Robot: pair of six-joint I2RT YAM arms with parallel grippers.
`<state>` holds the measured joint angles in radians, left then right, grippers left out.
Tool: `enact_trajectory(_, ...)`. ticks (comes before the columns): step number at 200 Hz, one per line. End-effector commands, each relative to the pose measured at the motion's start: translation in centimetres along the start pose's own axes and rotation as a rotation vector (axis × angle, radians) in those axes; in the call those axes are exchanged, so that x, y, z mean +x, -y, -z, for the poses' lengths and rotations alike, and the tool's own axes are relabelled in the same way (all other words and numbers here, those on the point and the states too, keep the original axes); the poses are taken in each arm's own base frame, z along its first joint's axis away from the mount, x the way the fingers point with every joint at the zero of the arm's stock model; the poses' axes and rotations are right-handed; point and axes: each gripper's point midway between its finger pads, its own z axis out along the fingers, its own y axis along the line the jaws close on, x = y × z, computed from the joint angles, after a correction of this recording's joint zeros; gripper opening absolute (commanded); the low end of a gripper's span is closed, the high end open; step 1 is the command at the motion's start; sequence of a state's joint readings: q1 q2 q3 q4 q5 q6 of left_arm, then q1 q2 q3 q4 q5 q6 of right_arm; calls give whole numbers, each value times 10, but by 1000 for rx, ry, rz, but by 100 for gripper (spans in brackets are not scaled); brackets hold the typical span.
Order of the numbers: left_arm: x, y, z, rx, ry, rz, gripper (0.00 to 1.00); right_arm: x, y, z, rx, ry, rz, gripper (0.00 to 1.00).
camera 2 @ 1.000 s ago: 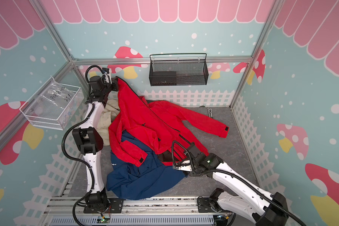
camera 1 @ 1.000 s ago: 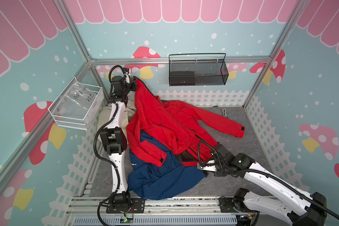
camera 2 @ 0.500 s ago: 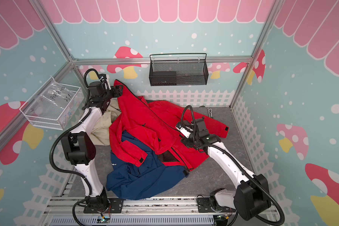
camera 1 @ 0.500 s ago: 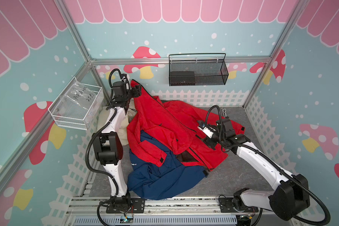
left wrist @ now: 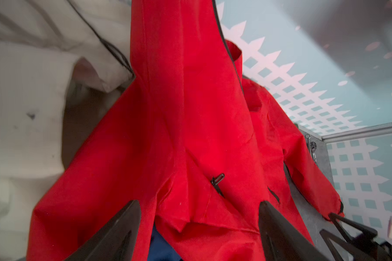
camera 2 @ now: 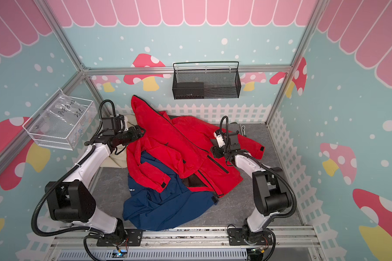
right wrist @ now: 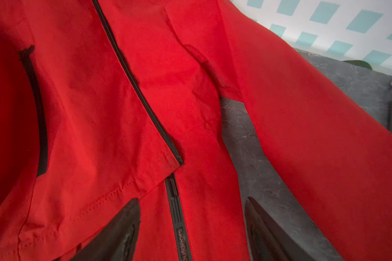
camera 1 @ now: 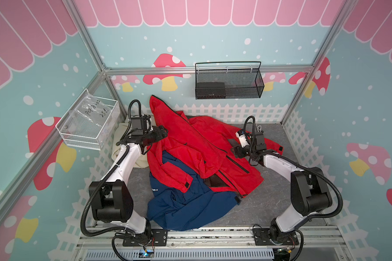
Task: Unzip the jacket
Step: Pick up the jacket from the jacket.
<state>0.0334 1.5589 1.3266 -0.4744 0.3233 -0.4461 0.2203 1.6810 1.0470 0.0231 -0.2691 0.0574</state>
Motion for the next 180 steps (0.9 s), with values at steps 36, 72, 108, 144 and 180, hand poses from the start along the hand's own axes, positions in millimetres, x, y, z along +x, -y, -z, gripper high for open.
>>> enact_trajectory(36, 59, 16, -4, 142, -232, 141, 81, -31, -14, -32, -166, 122, 46, 76)
enact_trajectory(72, 73, 21, -13, 149, -286, 156, 83, -32, -7, -57, -179, 127, 50, 78)
enact_trajectory(108, 89, 2, -30, 75, -339, 172, 95, -34, 0, -81, -176, 126, 67, 78)
enact_trajectory(144, 97, -3, -45, 81, -364, 181, 96, -36, 11, -103, -151, 121, 58, 79)
enact_trajectory(180, 92, 5, -56, 127, -330, 183, 93, -33, 14, -122, -168, 109, 40, 79)
